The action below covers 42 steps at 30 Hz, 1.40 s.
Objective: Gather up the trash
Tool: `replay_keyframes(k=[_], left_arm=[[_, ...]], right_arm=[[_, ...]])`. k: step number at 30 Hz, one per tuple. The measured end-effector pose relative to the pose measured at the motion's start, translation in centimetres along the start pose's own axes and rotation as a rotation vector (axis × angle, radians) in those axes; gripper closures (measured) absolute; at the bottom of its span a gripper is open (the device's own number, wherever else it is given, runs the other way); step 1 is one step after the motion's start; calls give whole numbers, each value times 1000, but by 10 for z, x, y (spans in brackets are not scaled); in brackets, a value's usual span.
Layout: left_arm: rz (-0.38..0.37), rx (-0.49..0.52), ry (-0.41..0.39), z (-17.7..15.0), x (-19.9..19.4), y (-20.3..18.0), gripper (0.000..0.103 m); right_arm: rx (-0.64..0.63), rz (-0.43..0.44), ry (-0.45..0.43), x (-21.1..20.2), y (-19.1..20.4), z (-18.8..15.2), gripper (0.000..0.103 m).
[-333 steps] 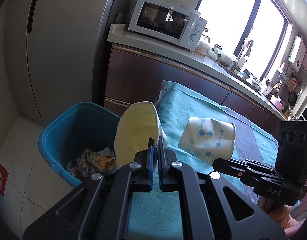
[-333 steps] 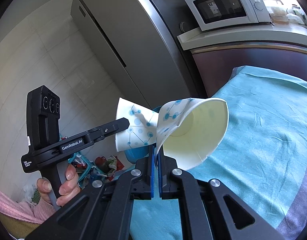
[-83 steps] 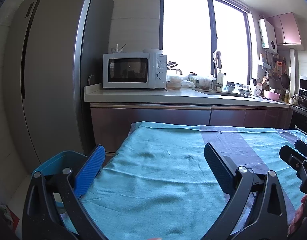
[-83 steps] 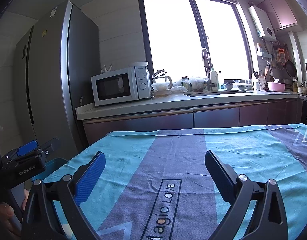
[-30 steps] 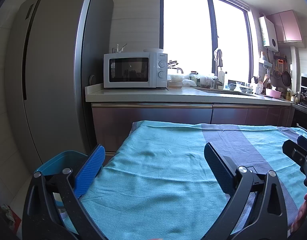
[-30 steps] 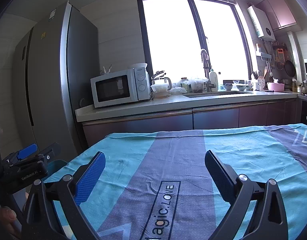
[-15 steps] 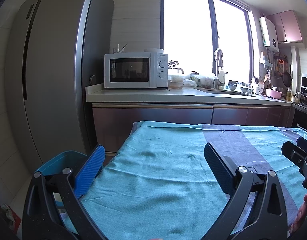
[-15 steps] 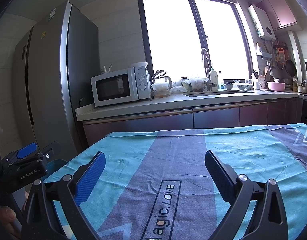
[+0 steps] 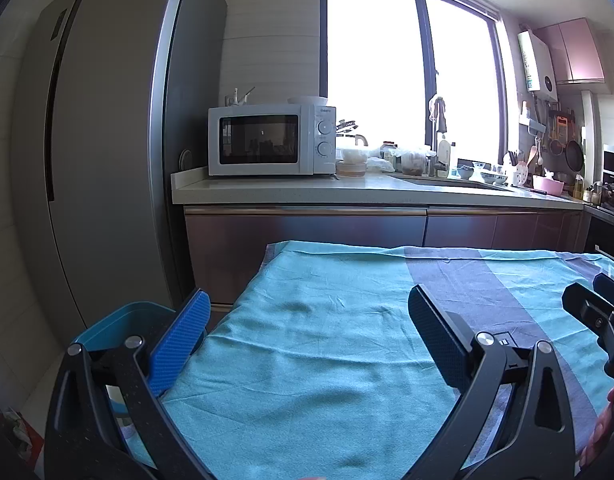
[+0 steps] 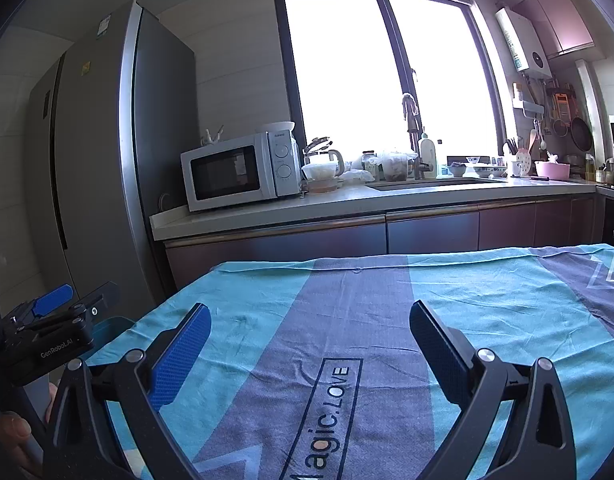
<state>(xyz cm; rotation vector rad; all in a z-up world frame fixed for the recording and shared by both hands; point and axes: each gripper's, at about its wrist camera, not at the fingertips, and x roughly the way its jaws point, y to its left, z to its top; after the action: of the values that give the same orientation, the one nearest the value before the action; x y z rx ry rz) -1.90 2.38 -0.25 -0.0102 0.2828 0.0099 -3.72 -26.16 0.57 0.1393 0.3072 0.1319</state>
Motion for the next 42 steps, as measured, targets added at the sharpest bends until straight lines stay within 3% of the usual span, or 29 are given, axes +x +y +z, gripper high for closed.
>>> replay_keyframes(k=[42], left_arm=[[5,5,13,-4,2,-1,6]], right_arm=[[4,-3,-1,3,2,0,7]])
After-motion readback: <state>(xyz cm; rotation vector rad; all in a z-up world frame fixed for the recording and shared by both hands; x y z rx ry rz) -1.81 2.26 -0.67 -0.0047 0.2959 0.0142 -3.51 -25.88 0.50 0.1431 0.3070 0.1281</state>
